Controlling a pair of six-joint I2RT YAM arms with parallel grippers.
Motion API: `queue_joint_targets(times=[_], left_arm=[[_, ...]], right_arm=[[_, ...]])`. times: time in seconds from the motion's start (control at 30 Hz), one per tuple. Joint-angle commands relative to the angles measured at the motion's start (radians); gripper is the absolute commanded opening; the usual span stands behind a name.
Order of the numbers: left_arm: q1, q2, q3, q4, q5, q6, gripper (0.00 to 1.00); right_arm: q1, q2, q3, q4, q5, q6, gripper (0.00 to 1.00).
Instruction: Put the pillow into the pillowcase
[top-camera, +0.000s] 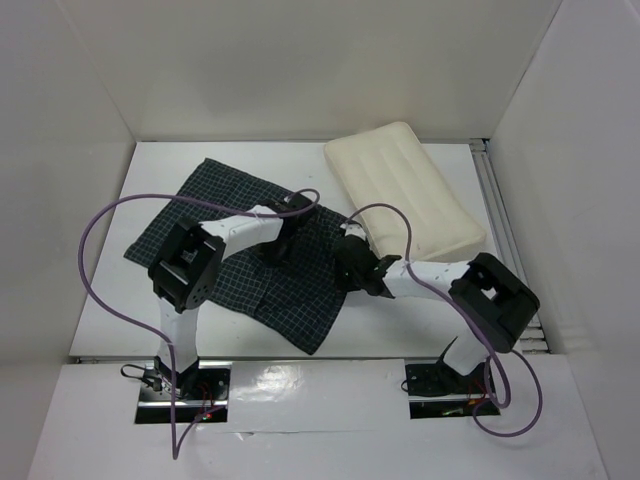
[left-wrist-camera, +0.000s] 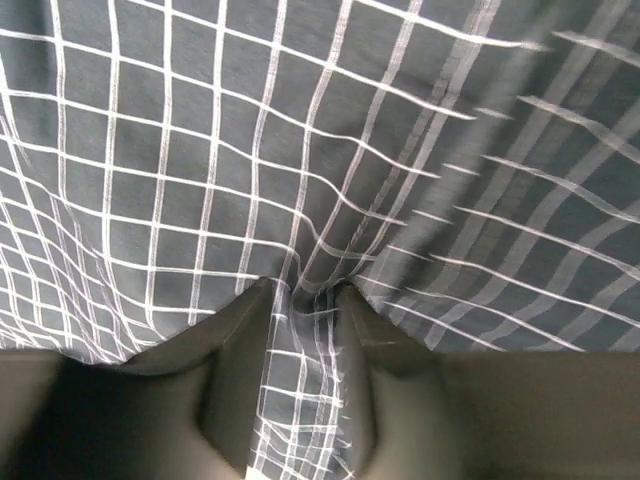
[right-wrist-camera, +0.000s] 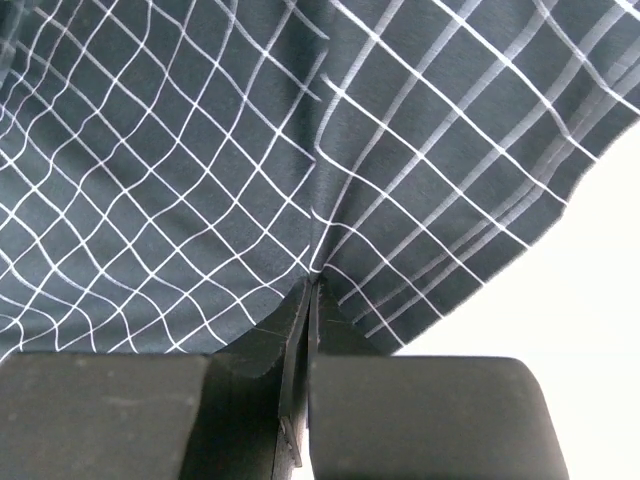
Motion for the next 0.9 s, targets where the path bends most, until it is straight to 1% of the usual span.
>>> queue_joint_targets(times=[0.0, 0.13, 0.17, 0.27, 0.3, 0.33, 0.43, 0.5, 0.53, 0.57, 0.6, 0.63, 0.67, 0.7, 0.77, 0.83, 0.87], left_arm=[[-0.001, 0.018, -0.011, -0.014, -0.021, -0.007, 0.42], [0.020, 0.009, -0.002, -0.014, -0.021, -0.016, 0.38], [0.020, 0.000, 0.007, -0.014, -0.012, -0.016, 0.34], [0.030, -0.010, 0.018, -0.014, 0.011, -0.016, 0.16], [0.030, -0.010, 0.018, -0.014, 0.011, -0.016, 0.04], [0.030, -0.010, 0.030, -0.014, 0.040, -0.016, 0.00], [0.039, -0.020, 0.043, -0.014, 0.065, -0.025, 0.00], [0.039, -0.040, 0.069, -0.014, 0.123, -0.025, 0.00], [0.039, -0.072, 0.069, -0.014, 0.148, -0.025, 0.00], [0.051, -0.091, 0.083, -0.023, 0.202, -0.025, 0.00], [0.069, -0.108, 0.093, -0.023, 0.232, -0.025, 0.00], [0.079, -0.137, 0.118, -0.023, 0.263, -0.025, 0.00], [0.101, -0.149, 0.129, -0.032, 0.314, -0.025, 0.00], [0.111, -0.158, 0.139, -0.032, 0.335, -0.025, 0.00], [0.126, -0.169, 0.158, -0.044, 0.378, -0.025, 0.00], [0.137, -0.169, 0.170, -0.044, 0.399, -0.036, 0.00], [0.146, -0.169, 0.170, -0.044, 0.399, -0.036, 0.00]], right_arm=[[-0.028, -0.069, -0.036, -0.045, 0.056, 0.004, 0.00], [-0.039, -0.092, -0.054, -0.065, 0.074, -0.005, 0.00], [-0.039, -0.103, -0.054, -0.065, 0.074, -0.014, 0.00], [-0.039, -0.103, -0.065, -0.065, 0.085, -0.014, 0.00], [-0.039, -0.103, -0.065, -0.065, 0.085, -0.023, 0.00], [-0.039, -0.103, -0.065, -0.065, 0.085, -0.024, 0.00], [-0.039, -0.103, -0.065, -0.065, 0.085, -0.034, 0.00], [-0.039, -0.103, -0.037, -0.089, 0.071, -0.072, 0.00], [-0.039, -0.103, 0.011, -0.109, 0.071, -0.091, 0.08], [-0.039, -0.117, 0.042, -0.135, 0.071, -0.106, 0.33], [-0.028, -0.127, 0.071, -0.189, 0.096, -0.129, 0.61], [-0.028, -0.141, 0.128, -0.212, 0.135, -0.140, 0.81], [-0.028, -0.173, 0.151, -0.238, 0.157, -0.161, 0.88], [-0.028, -0.186, 0.174, -0.238, 0.186, -0.174, 0.93], [-0.068, -0.186, 0.251, -0.250, 0.266, -0.206, 0.98], [-0.117, -0.132, 0.321, -0.273, 0.312, -0.258, 0.99], [-0.149, -0.096, 0.416, -0.283, 0.312, -0.278, 1.00]])
